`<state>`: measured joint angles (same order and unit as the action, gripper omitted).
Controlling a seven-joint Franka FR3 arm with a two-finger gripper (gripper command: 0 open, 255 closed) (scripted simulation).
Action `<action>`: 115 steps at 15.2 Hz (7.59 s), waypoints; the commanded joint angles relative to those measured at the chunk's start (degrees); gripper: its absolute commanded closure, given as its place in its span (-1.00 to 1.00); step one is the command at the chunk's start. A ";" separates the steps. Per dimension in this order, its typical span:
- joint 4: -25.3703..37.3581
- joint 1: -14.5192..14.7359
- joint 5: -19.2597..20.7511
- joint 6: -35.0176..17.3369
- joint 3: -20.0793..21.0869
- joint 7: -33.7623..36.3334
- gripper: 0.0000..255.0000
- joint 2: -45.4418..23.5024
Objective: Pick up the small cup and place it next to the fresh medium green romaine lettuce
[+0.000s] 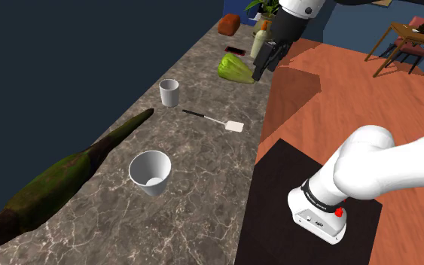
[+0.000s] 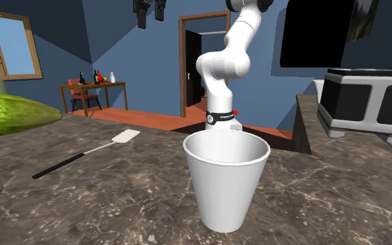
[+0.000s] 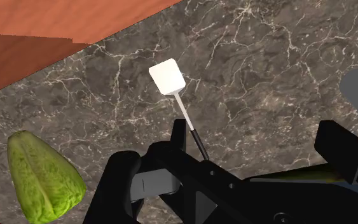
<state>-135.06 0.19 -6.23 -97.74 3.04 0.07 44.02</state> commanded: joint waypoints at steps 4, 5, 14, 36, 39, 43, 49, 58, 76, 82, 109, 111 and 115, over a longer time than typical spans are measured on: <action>-2.66 1.22 -2.32 -4.47 2.57 2.39 -1.00 -1.42; -3.41 1.64 -3.08 -6.00 3.44 3.17 -1.00 -2.05; -6.88 5.25 -9.27 -20.52 11.70 9.87 -1.00 -11.20; -0.12 7.94 -5.51 -49.25 26.27 25.78 -1.00 -42.97; -0.15 7.97 -5.22 -49.71 26.29 25.98 -1.00 -43.43; -0.15 7.97 -5.22 -49.71 26.29 25.98 -1.00 -43.43; -0.15 7.97 -5.23 -49.69 26.29 25.98 1.00 -43.42; 1.03 7.91 -6.26 -46.40 26.12 25.50 1.00 -41.14; 8.65 7.69 -8.11 -31.83 24.63 25.16 1.00 -33.74; 12.03 7.55 -8.11 -27.13 24.10 25.46 1.00 -32.32; 21.96 -0.52 -8.02 -14.25 9.94 5.76 1.00 -33.60; 23.37 -1.63 -7.84 -13.57 8.43 3.30 1.00 -34.90; 27.00 -3.82 -7.52 -12.04 5.56 -1.40 1.00 -38.10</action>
<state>-109.61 -3.15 -13.91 -110.46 9.19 -0.35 7.01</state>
